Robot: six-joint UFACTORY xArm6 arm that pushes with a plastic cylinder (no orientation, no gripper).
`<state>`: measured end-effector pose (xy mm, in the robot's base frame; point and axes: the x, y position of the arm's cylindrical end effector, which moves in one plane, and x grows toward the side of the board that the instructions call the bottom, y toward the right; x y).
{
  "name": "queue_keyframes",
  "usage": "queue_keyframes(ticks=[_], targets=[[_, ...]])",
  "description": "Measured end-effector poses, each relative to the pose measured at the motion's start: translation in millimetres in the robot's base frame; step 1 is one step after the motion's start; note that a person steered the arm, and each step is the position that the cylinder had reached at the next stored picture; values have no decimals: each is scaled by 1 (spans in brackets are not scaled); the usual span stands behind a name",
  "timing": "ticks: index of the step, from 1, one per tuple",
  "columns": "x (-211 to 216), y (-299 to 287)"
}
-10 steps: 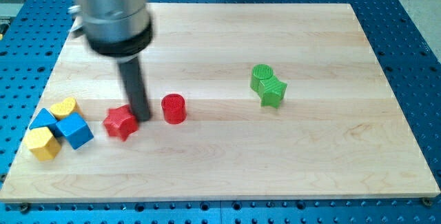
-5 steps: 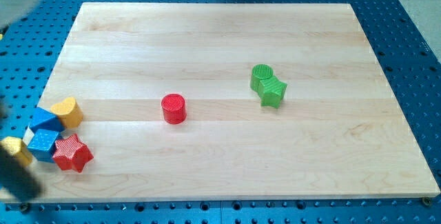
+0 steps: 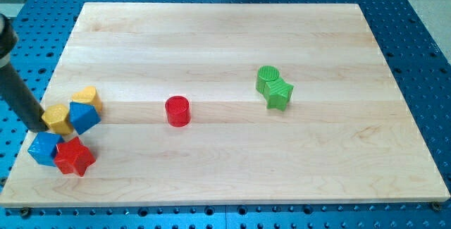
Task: Move the red blocks into the group of blocks
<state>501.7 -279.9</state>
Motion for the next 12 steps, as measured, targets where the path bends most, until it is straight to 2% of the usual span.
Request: queue_keyframes(ticks=[1, 2, 3, 4, 6, 7, 8, 9, 10, 11, 12], targets=[[4, 26], [5, 19], [-55, 23], [-86, 67], [-15, 73], [-33, 118], [-17, 130], [11, 97], [9, 135], [10, 254], [-22, 305]])
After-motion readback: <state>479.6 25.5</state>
